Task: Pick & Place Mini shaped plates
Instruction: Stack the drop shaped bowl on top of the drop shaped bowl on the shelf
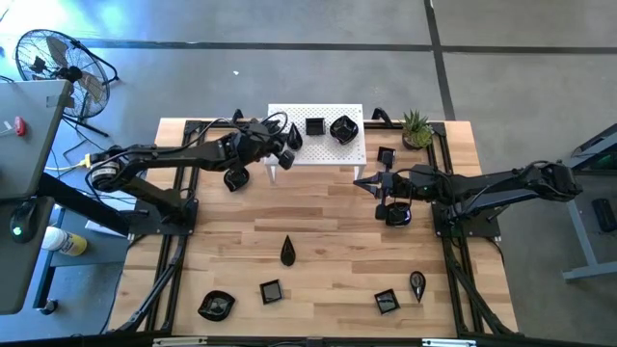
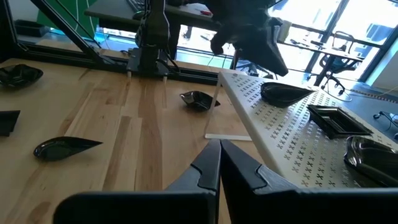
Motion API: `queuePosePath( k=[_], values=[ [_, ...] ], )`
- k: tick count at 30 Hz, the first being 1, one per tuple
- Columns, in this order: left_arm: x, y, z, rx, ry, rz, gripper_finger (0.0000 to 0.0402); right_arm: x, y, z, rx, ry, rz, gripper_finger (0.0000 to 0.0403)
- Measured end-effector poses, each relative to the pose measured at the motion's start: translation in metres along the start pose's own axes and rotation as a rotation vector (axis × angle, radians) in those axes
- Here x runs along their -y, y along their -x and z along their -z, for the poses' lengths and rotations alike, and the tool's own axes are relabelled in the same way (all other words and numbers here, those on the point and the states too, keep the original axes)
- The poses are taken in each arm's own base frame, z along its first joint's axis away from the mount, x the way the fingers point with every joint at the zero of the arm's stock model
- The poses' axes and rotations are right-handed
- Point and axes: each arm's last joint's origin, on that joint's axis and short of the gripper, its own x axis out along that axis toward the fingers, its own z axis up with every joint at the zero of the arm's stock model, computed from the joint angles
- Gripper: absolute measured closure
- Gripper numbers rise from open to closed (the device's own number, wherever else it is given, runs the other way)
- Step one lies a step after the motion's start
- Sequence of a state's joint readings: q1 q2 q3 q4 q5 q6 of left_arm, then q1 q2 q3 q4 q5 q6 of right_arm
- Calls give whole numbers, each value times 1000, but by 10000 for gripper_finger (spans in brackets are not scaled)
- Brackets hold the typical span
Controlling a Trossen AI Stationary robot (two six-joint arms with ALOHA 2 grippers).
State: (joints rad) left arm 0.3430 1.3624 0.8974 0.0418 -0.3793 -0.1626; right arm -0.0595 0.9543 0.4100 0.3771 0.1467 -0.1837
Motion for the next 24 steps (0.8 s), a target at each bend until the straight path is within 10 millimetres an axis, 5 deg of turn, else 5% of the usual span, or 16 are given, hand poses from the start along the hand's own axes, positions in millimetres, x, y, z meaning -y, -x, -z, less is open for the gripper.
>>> queuePosePath(
  k=[9,24],
  values=[
    [16,0,13,-84,-131,88,401,0,0,0,-1,0,0,399],
    [15,0,1,14,-95,46,401,0,0,0,0,0,0,397]
  ],
)
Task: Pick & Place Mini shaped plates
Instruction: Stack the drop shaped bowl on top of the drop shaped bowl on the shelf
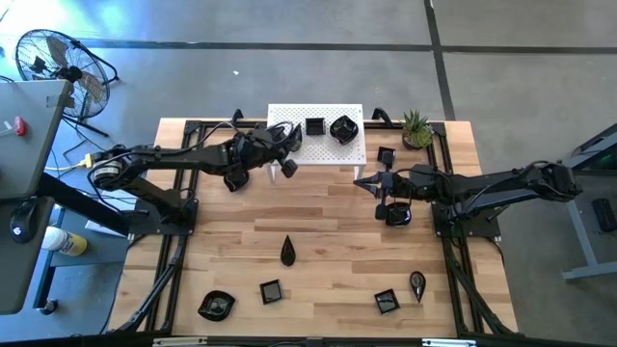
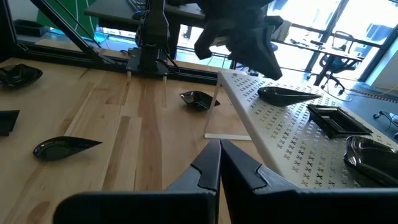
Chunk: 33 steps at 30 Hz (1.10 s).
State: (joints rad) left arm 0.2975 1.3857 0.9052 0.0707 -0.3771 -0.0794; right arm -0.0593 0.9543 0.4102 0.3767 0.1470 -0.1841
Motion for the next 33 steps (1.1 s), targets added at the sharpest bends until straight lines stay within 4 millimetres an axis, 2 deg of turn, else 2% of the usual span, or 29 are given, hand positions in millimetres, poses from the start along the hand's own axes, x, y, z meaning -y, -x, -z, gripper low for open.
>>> queuePosePath(
  k=[4,8,10,20,33],
  values=[
    [-12,-4,-9,-8,12,-6,401,0,0,0,0,0,0,401],
    [-20,-17,-3,-100,1,-11,401,0,0,0,0,0,0,399],
    [-23,-20,-8,-83,14,31,402,0,0,0,1,0,1,397],
    [-20,-31,-7,-120,-34,55,401,0,0,0,1,0,2,399],
    [-24,-31,-4,-157,-62,-60,401,0,0,0,1,0,1,398]
  ],
)
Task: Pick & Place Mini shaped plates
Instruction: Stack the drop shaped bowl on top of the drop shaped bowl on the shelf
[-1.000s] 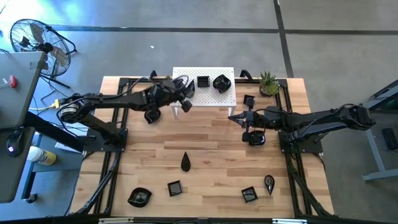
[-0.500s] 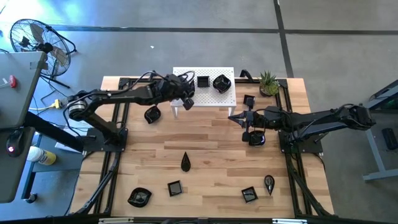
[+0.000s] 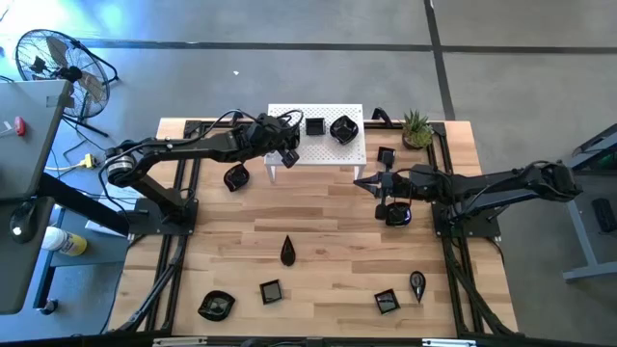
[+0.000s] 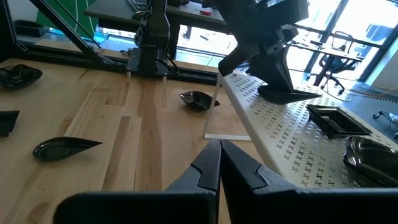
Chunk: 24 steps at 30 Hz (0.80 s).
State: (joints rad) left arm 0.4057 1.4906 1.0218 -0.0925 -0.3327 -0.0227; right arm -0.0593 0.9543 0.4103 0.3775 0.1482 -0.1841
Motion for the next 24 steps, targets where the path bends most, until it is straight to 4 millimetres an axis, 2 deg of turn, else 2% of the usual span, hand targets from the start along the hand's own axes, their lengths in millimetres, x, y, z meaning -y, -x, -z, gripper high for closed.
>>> queuePosePath(
  k=[9,17,20,24],
  values=[
    [-2,1,-1,-2,-1,-67,401,0,0,0,0,0,0,401],
    [-5,11,-31,41,-59,-70,401,0,0,0,0,0,-1,399],
    [-3,13,-36,58,-62,7,401,0,0,0,-1,0,-1,401],
    [1,13,-33,26,-95,171,401,0,0,1,-8,1,-2,398]
  ],
)
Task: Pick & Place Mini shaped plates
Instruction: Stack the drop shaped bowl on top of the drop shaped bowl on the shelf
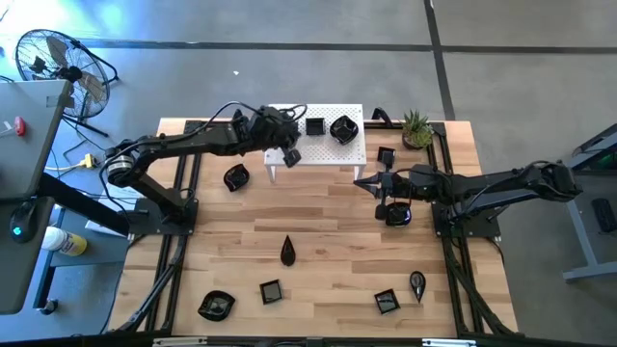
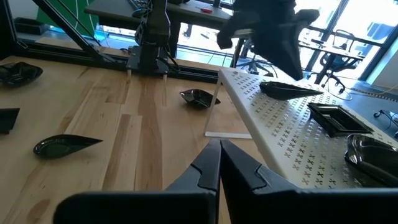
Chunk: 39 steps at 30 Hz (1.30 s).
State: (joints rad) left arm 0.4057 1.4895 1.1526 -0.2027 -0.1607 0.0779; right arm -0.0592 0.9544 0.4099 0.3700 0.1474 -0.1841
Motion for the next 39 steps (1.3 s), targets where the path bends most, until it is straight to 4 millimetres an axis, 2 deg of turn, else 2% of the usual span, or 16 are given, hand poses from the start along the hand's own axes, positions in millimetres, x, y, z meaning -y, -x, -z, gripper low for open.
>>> queuePosePath(
  k=[4,21,30,39],
  values=[
    [2,0,2,-10,-32,74,401,0,0,0,0,0,-1,397],
    [3,-14,12,-83,-33,12,401,0,0,0,0,0,-1,401],
    [0,-14,9,-56,-26,-39,401,0,0,0,0,0,-1,400],
    [-8,-9,-6,-30,14,-54,401,0,0,0,0,0,-1,397]
  ],
)
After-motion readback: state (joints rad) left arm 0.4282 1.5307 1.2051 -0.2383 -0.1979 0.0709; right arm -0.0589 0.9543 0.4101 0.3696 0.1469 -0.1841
